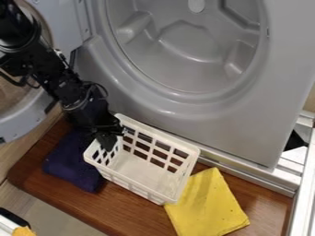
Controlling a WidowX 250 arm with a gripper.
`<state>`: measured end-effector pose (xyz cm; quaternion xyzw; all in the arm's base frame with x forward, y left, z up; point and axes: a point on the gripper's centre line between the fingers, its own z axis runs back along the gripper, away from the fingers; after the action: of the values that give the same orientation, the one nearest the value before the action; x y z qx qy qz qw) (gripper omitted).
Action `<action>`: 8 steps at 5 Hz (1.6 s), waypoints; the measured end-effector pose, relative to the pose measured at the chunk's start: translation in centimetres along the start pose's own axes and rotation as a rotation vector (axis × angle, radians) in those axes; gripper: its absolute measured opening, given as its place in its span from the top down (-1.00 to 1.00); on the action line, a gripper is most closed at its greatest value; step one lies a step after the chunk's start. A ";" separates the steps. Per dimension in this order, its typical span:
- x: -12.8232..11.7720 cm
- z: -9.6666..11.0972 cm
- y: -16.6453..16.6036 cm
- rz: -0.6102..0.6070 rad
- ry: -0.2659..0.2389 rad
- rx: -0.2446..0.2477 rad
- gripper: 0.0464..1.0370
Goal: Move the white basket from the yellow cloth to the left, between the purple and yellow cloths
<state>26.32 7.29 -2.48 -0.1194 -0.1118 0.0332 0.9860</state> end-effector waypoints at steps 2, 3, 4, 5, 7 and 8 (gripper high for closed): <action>0.3 -0.6 0.1 0.060 0.008 0.021 -0.18; 0.1 -0.6 0.4 0.077 0.014 0.043 -0.79; 0.3 0.2 0.3 0.079 -0.003 0.059 -0.94; 0.6 1.3 0.2 0.075 -0.021 0.083 -0.93; 1.1 3.3 -1.8 0.026 -0.031 0.110 -0.93; 1.7 4.6 -2.7 0.004 -0.065 0.122 -0.93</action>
<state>26.99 5.84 2.87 -0.0584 -0.1411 0.0458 0.9872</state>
